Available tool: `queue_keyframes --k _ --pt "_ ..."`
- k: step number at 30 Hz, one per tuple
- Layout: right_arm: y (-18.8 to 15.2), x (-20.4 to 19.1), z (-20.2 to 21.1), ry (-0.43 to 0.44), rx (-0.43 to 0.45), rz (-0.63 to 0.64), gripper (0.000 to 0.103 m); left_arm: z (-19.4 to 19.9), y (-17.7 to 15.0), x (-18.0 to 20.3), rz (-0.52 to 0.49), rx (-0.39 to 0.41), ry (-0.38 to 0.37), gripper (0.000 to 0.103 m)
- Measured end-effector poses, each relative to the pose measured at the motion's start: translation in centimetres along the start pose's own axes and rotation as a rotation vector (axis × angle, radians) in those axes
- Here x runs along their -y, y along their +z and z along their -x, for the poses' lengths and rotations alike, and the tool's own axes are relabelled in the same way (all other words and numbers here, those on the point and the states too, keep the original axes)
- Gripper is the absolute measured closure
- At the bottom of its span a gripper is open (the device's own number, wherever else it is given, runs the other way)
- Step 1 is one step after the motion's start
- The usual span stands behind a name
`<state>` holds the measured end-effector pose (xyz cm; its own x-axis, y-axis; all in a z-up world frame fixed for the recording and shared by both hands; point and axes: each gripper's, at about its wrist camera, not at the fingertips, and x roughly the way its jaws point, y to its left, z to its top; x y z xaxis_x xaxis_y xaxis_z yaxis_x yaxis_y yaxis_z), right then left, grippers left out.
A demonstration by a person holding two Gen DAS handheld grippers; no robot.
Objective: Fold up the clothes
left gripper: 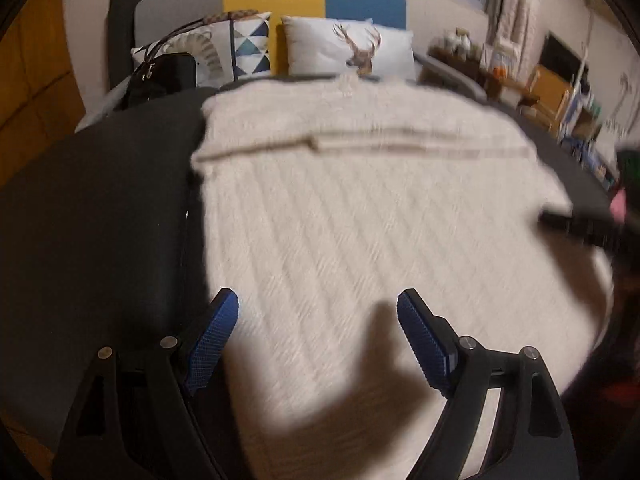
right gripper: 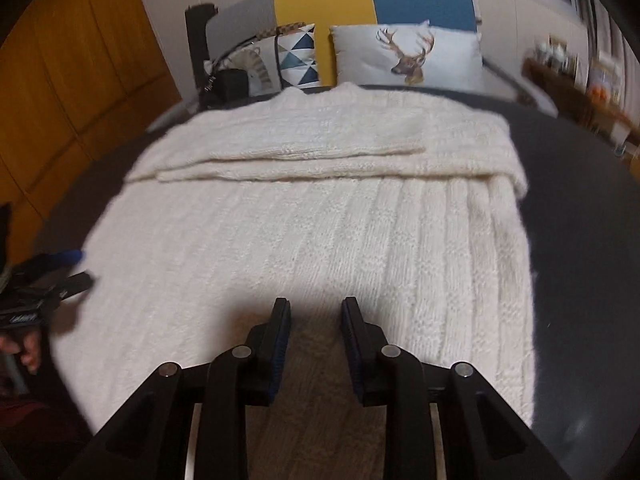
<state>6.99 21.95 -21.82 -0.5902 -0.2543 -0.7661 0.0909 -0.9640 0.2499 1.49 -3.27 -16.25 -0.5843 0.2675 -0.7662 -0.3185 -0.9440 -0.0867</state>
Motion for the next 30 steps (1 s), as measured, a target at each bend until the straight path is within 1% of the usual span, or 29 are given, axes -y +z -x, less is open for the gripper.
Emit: queue_keyframes --k 2,4,5,6,7,9,10,12,14,15,16,17,18,19,20,21,23,24,25,26,27,28,30 --pt "0.0 1.2 1.4 0.035 0.03 -0.054 0.077 0.8 1.9 0.5 0.024 0.056 -0.023 0.019" --pt "1.6 2.9 2.9 0.002 0.095 -0.082 0.077 0.7 4.3 1.7 0.004 0.105 -0.027 0.019" --pt "2.3 3.7 3.6 -0.014 0.127 -0.096 0.077 0.3 5.7 2.8 -0.018 0.117 -0.019 0.019" --pt "3.0 4.5 3.1 -0.026 0.12 -0.101 0.077 -0.5 6.9 3.7 -0.037 0.119 -0.017 0.019" --pt "3.7 5.2 2.6 -0.037 0.113 -0.106 0.081 -1.5 8.3 5.2 -0.063 0.121 -0.02 0.019" --pt "5.1 6.7 1.6 -0.059 0.099 -0.116 0.083 -3.8 10.1 7.8 -0.105 0.107 -0.021 0.019" --pt "5.8 7.4 1.1 -0.07 0.092 -0.121 0.084 -5.1 10.8 9.3 -0.132 0.098 -0.013 0.019" --pt "7.2 8.9 0.1 -0.093 0.078 -0.131 0.085 -7.4 12.0 12.2 -0.205 0.081 0.034 0.019" --pt "8.6 10.4 -0.9 -0.115 0.063 -0.14 0.086 -9.6 12.7 14.3 -0.27 0.08 0.097 0.019" --pt "8.6 10.7 -1.8 -0.136 0.033 -0.147 0.087 -10.8 12.9 15.2 -0.303 0.073 0.133 0.019" --pt "7.8 10.7 -1.5 -0.15 0.021 -0.152 0.093 -12.2 12.8 15.7 -0.328 0.049 0.166 0.019" --pt "7.4 11.1 -1.7 -0.166 0.018 -0.16 0.096 -13.1 12.5 15.8 -0.337 0.02 0.176 0.019" --pt "7.0 11.4 -1.9 -0.182 0.017 -0.169 0.097 -13.8 12.2 15.7 -0.334 0.006 0.175 0.018" --pt "6.6 12.0 -1.8 -0.182 0.029 -0.193 0.1 -13.8 11.8 15.1 -0.306 0.024 0.151 0.018" --pt "6.2 12.6 -1.7 -0.183 0.042 -0.216 0.101 -13.9 11.7 14.6 -0.28 0.033 0.129 0.014" --pt "5.8 13.1 -1.6 -0.183 0.055 -0.239 0.102 -14.0 11.8 14.1 -0.256 0.024 0.112 0.011" --pt "5.8 13.5 -1.6 -0.164 0.057 -0.258 0.102 -14.3 11.9 13.2 -0.213 0.006 0.081 0.009" --pt "5.9 13.4 -1.5 -0.16 0.051 -0.249 0.102 -14.5 12.0 13.2 -0.208 0.005 0.076 0.008" --pt "6.0 13.2 -1.5 -0.155 0.045 -0.241 0.101 -14.5 11.9 13.3 -0.207 0.007 0.075 0.008" --pt "6.1 13.1 -1.4 -0.151 0.04 -0.233 0.097 -14.4 11.8 13.4 -0.212 0.013 0.083 0.008" --pt "5.9 12.7 -1.0 -0.139 0.044 -0.232 0.097 -14.4 11.7 13.6 -0.219 0.018 0.093 0.008" --pt "5.6 12.3 -0.6 -0.127 0.049 -0.232 0.093 -14.4 11.6 13.8 -0.228 0.025 0.106 0.008" --pt "5.0 11.4 0.2 -0.103 0.058 -0.231 0.091 -14.5 11.6 14.0 -0.235 0.028 0.116 0.008"
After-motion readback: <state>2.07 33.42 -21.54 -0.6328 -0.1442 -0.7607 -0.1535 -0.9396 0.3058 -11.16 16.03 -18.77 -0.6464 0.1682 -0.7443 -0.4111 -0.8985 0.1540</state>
